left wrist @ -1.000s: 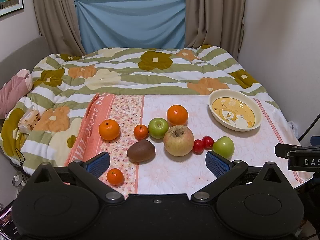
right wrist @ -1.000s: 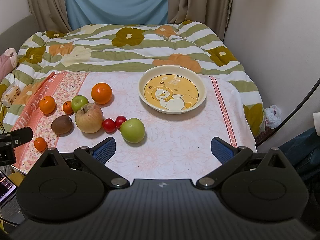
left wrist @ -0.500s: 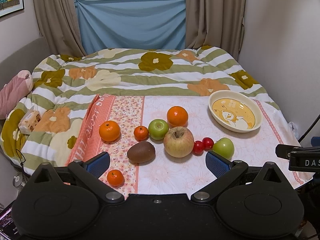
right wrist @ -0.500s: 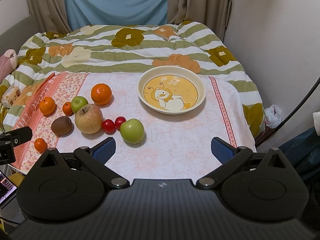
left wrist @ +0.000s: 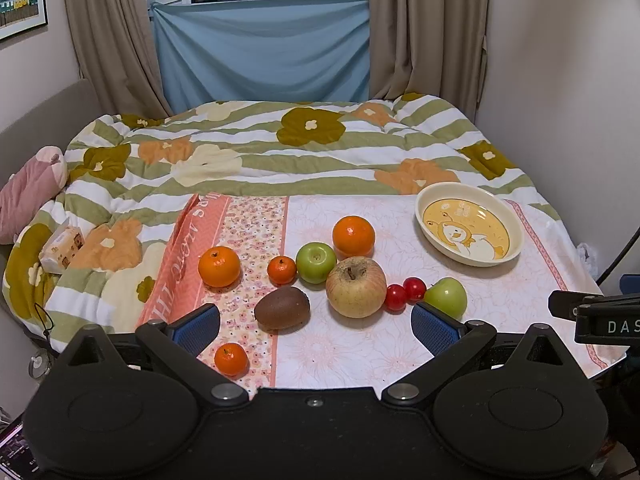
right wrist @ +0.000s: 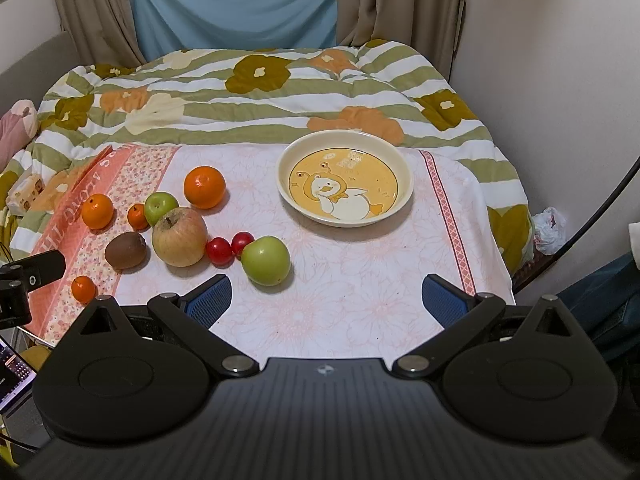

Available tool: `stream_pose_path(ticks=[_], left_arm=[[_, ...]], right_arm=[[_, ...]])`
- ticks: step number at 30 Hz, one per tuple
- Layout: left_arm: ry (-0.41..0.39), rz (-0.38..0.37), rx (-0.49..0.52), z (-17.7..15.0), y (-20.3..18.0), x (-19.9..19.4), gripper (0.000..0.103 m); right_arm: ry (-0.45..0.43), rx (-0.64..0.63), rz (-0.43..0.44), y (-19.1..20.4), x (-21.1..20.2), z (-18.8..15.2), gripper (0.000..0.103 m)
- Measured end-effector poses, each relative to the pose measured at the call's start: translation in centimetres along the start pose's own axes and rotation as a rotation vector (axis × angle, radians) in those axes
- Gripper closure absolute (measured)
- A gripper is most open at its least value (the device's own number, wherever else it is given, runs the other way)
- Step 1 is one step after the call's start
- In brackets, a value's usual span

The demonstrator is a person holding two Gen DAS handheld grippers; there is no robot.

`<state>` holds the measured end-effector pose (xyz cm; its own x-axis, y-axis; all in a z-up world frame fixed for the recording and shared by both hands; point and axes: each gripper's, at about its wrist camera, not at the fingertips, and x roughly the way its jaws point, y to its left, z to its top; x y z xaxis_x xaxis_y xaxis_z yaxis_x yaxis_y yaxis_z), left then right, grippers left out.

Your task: Organize fruits

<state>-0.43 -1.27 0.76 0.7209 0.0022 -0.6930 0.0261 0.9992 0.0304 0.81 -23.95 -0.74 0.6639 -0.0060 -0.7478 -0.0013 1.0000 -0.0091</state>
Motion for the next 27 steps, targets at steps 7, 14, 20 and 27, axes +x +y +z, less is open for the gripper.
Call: stream_pose_path(ticks=[7,14,20,27], left_arm=[[0.000,0.005,0.000,0.0,0.0,-0.1,0.000],[-0.001,-0.003,-0.011,0.1,0.0,-0.3,0.000],[-0.019,0.032,-0.014,-0.1,-0.2,-0.6,0.000],[-0.047,0.046,0.023,-1.2,0.8,1.0,0.000]], right_arm=[[-0.005,0.001,-0.002,-0.7,-0.7,0.4,0.000],[0.006,-0.015,0.020,-0.4,-0.4,0.8,0.000],[0.008,-0.060,0.087,0.1,0.3,0.8,0.000],[0.002,-0.113,0.171,2.0,2.2,0.4,0.000]])
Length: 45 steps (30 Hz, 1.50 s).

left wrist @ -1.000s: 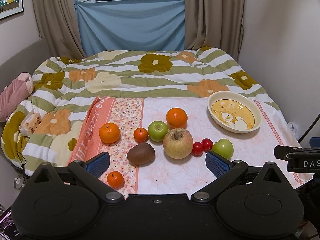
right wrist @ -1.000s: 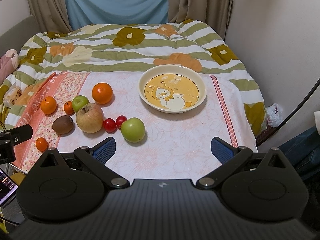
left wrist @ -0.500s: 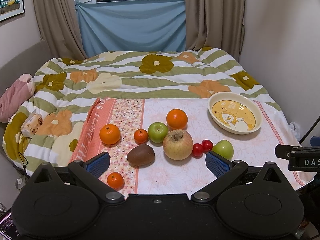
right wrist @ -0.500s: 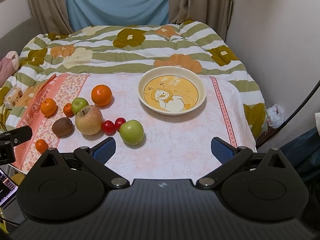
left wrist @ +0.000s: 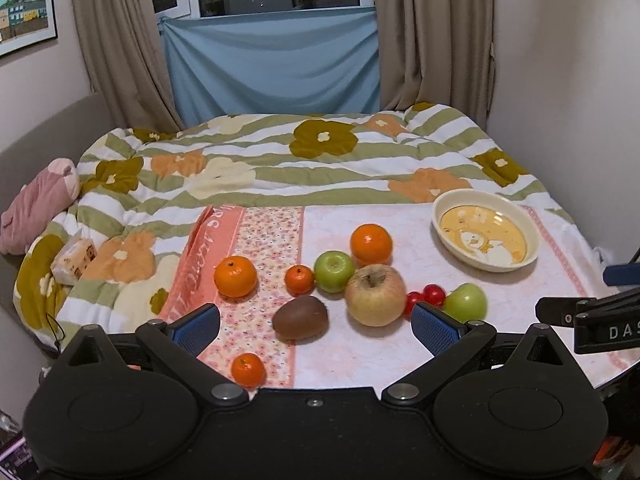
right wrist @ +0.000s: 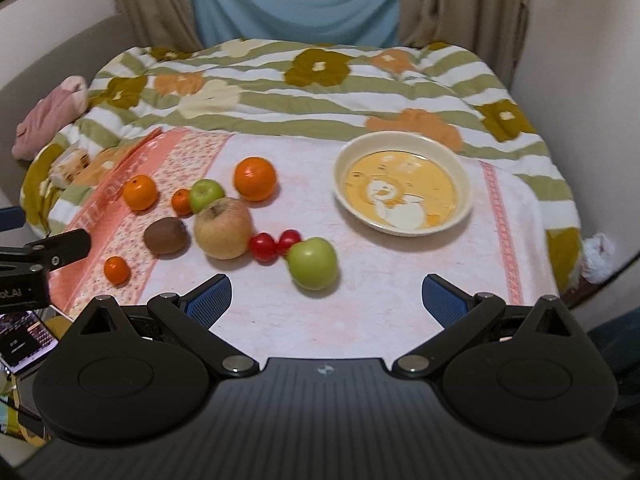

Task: Organize fruits
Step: 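Grasp the brown kiwi with the left tool while the right tool grasps the large apple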

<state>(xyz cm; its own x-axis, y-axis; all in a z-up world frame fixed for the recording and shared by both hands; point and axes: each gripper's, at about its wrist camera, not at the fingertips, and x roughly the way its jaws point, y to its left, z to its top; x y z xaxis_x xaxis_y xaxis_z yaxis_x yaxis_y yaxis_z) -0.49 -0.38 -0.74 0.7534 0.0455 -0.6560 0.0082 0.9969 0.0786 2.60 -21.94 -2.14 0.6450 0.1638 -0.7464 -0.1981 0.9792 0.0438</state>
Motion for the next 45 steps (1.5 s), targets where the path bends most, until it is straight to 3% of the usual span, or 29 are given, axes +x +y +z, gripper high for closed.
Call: stream_pose_path(ticks=[4,8,17,25,30,42,45], left_arm=[[0.007,-0.041,0.025,-0.3,1.5,1.8,0.000],[0.045,-0.113,0.061,-0.8,3.3,4.5,0.008],[0.087,-0.257,0.226,-1.6,6.5,11.0,0.009],[0.108,-0.393,0.376,-1.6,6.6,16.3,0.014],[0.101,-0.440,0.459,-1.8,5.9,18.3,0.015],[0.168,-0.495,0.498,-2.2,5.1,21.2,0.028],[0.175,-0.504,0.492,-2.2,5.4,21.3,0.044]], right_arm=[[-0.016,-0.011,0.033,1.6,1.2,0.1,0.000],[-0.036,-0.013,0.039,3.6,3.0,0.2,0.000],[-0.036,0.018,0.041,7.3,8.6,-0.3,0.000],[-0.047,0.014,0.013,8.7,12.7,-0.4,0.000],[-0.033,0.023,-0.007,9.0,14.8,-0.5,0.000],[-0.015,0.037,0.006,10.0,16.9,-0.2,0.000],[-0.009,0.028,0.015,10.4,17.5,0.1,0.000]])
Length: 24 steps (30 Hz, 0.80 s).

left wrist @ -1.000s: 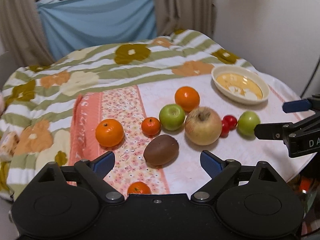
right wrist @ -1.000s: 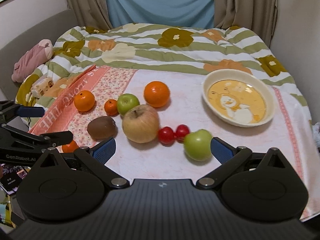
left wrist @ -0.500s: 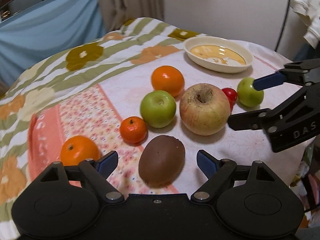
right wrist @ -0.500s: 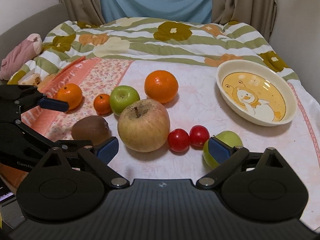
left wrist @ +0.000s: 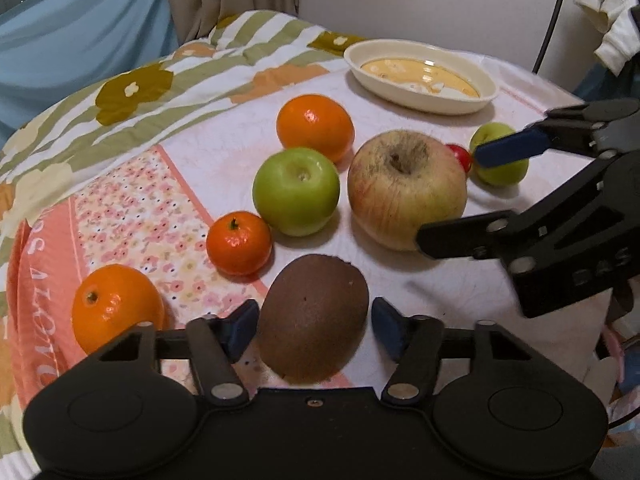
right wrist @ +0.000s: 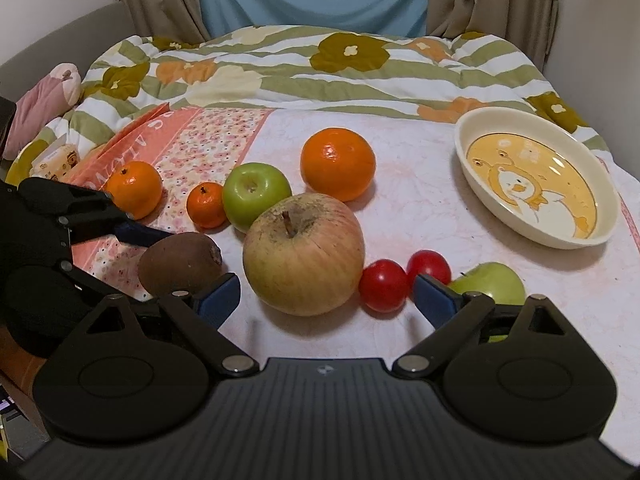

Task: Organize fruits
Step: 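Grasp the brown kiwi with the left tool while the right tool grasps the large apple, then carry the kiwi and apple to the duck bowl with both tools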

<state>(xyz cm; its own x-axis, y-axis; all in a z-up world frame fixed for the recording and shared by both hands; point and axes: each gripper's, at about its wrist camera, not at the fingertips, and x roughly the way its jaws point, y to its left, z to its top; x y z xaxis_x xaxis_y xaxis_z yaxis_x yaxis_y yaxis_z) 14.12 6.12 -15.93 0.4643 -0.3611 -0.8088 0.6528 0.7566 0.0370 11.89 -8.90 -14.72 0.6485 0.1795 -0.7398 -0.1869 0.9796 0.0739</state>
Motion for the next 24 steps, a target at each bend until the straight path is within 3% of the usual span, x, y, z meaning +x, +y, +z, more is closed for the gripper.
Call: stream_pose_path(ticks=[24], left_arm=[[0.002,0.067,-0.100,-1.5,1.1,-1.5,0.046]], right_arm=[[-0.009,-0.215,-0.059,3.1,3.2,0.9,0.013]])
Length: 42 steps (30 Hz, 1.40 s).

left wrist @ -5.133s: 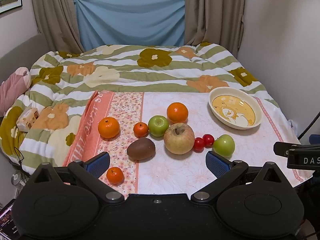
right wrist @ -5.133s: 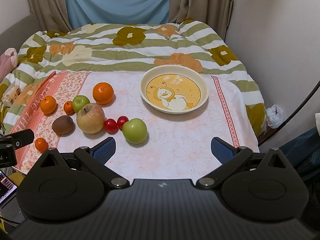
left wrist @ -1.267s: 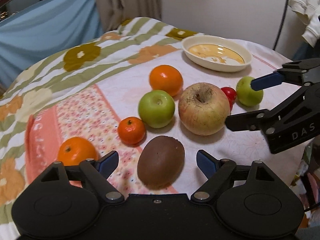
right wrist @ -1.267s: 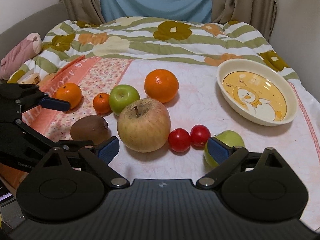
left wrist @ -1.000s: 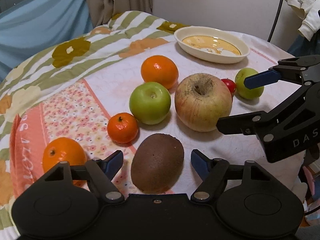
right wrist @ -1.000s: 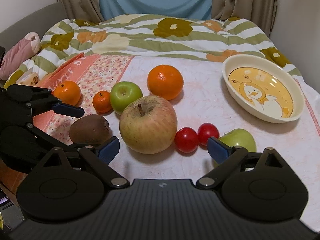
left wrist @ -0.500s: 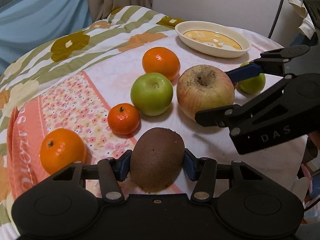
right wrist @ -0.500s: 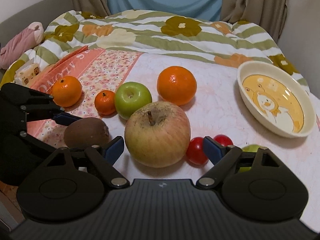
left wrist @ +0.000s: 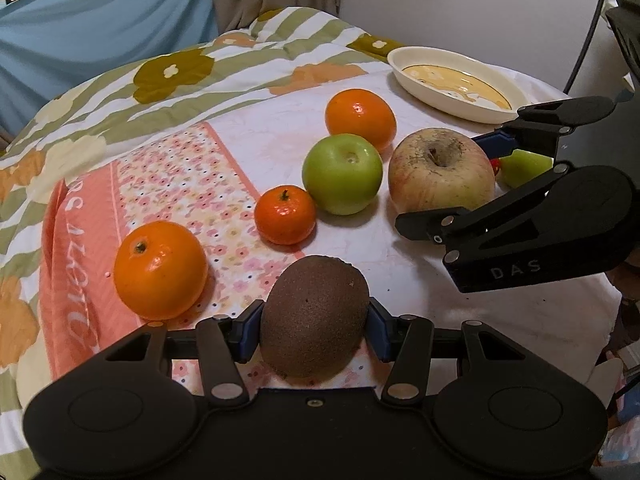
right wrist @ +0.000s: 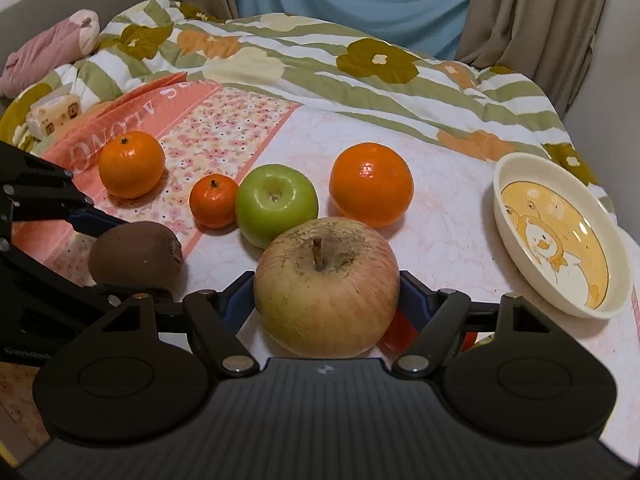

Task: Organize fruits
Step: 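Carry the kiwi and apple to the duck bowl with both tools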

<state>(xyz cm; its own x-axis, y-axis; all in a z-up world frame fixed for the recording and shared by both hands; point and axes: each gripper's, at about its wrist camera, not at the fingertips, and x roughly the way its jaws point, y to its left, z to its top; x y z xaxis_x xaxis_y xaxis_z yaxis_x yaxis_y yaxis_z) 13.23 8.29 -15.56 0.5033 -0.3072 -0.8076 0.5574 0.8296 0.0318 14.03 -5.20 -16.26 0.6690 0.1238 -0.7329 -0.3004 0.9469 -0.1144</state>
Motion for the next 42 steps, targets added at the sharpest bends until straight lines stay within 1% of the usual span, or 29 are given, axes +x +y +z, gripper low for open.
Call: stream_pose_path(ticks=[4,7,10,16,21,26,31,38,42], left_arm=[[-0.004,0.007,-0.017,0.0,0.1,-0.1,0.046],[-0.016,0.010,-0.035,0.0,0.3,-0.7,0.046],[-0.031,0.017,-0.049,0.3,0.3,-1.4,0.047],[-0.065,0.028,-0.066,1.3,0.0,-3.2,0.047],[-0.112,0.044,-0.084,2.8,-0.8,-5.5,0.047],[-0.143,0.081,-0.107,4.9,-2.1,-7.6,0.047],[-0.177,0.128,-0.146,7.1,-4.3,-8.9,0.047],[-0.202,0.201,-0.214,10.8,-9.2,-8.6,0.047],[-0.215,0.231,-0.228,13.2,-12.0,-7.5,0.047]], right_arm=[[0.000,-0.031,-0.003,0.2,0.1,0.1,0.014],[0.005,-0.002,0.000,0.0,-0.1,0.3,0.014],[-0.010,0.030,0.001,-0.3,-0.8,0.6,0.014],[-0.045,0.092,0.004,-1.2,-3.2,1.7,0.014],[-0.071,0.144,-0.004,-3.1,-5.9,2.5,0.014],[-0.094,0.180,-0.002,-6.3,-8.6,2.8,0.014],[-0.130,0.172,0.002,-10.4,-10.6,3.0,0.014],[-0.167,0.125,0.051,-18.1,-12.0,3.1,0.014],[-0.188,0.108,0.071,-22.4,-12.1,3.0,0.014]])
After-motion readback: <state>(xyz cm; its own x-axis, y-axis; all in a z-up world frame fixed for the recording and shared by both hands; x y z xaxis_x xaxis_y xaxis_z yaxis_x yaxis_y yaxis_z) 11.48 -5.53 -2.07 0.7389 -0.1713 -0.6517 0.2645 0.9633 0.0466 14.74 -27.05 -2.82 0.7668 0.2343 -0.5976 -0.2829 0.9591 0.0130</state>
